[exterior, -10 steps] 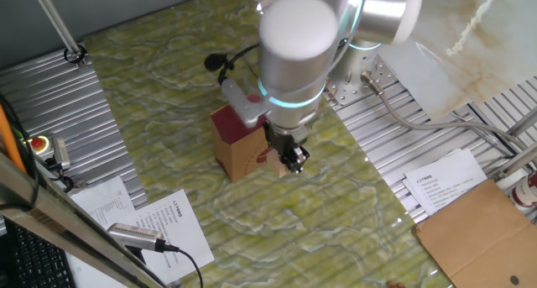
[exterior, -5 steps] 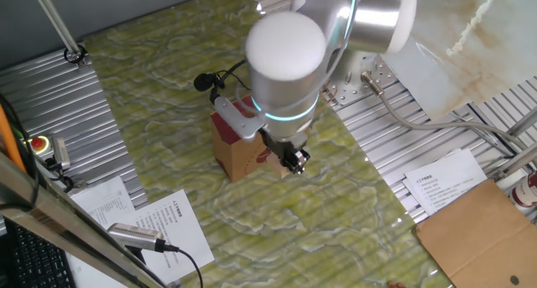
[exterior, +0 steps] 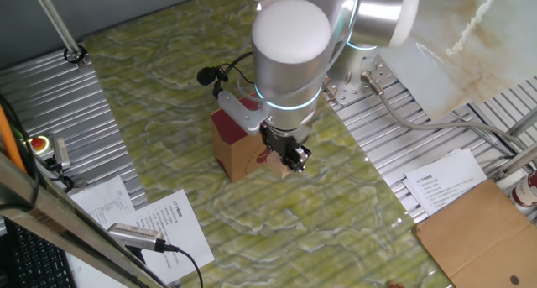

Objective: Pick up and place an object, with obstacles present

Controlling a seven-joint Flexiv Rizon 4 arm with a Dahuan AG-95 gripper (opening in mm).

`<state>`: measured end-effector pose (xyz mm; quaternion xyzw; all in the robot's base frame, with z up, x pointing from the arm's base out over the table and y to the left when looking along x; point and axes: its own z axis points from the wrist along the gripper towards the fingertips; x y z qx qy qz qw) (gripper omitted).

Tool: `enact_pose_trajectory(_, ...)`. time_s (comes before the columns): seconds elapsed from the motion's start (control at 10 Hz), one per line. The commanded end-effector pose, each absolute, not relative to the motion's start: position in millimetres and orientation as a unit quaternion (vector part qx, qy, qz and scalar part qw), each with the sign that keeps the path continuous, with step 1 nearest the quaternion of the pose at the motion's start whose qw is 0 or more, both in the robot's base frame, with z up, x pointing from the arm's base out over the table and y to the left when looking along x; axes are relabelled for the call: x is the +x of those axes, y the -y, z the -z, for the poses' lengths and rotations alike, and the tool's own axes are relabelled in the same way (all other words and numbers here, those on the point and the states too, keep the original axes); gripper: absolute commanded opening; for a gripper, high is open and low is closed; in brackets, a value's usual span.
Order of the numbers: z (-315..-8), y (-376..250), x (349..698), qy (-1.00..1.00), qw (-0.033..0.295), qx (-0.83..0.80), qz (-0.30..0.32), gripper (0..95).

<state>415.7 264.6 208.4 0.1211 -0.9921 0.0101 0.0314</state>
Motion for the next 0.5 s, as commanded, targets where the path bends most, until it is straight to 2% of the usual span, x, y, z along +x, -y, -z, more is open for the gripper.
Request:
enact_pose_trajectory(0.1, -195.4, -268.5, 418.5, 0.993, 0.031, 0.115, -0.012, 0.0)
enact_pose_trajectory(0.5, -169.0, -274.0, 417.6, 0.993, 0.018, 0.112, -0.013, 0.0)
